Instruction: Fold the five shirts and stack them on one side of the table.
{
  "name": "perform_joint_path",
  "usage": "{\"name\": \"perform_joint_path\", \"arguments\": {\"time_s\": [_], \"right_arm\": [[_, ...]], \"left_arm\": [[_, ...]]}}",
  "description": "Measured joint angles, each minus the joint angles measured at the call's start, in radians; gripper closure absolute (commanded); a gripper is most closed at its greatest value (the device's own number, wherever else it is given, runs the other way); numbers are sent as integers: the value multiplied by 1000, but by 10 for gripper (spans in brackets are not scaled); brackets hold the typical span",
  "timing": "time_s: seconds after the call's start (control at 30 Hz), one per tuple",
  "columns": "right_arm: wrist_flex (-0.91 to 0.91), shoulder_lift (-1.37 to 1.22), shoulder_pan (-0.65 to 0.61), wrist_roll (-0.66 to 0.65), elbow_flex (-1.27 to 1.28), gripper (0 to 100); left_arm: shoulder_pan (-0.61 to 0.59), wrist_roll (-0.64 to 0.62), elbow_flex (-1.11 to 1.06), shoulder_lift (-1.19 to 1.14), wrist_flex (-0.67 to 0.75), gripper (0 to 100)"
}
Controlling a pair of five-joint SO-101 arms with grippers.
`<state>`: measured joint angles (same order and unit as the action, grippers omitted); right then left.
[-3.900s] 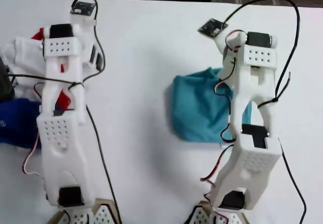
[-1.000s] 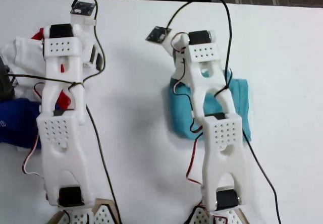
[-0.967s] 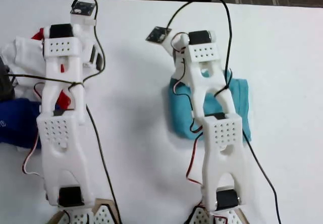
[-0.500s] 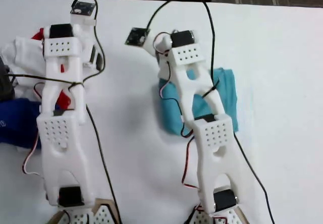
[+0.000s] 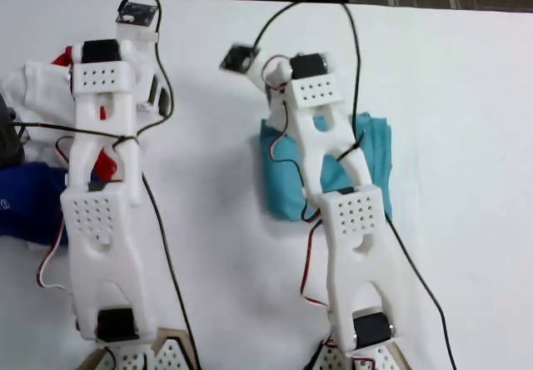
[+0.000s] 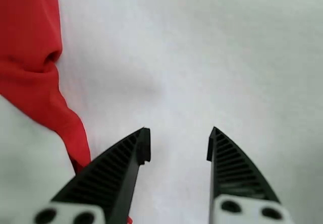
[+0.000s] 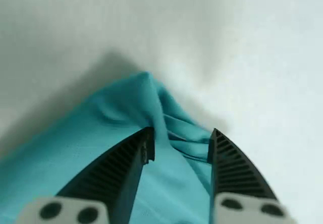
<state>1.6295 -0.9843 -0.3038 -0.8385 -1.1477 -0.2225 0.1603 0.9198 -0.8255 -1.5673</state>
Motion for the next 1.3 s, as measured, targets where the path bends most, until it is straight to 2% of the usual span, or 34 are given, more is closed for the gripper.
{"name": "perform_joint_path", "arguments": {"time_s": [0.17, 0.33, 0.43, 1.13, 1.3], "right_arm": [[2, 21, 118, 84, -101, 824], [25, 15, 282, 91, -77, 824], [25, -17, 333, 95, -75, 824], [69, -55, 347, 95, -63, 825], [69, 28, 347, 120, 26, 825]], "left_arm": [[0, 0, 0, 0, 0, 790], [0, 0, 0, 0, 0, 790], [0, 0, 0, 0, 0, 790], [0, 0, 0, 0, 0, 790], [0, 0, 0, 0, 0, 790]]}}
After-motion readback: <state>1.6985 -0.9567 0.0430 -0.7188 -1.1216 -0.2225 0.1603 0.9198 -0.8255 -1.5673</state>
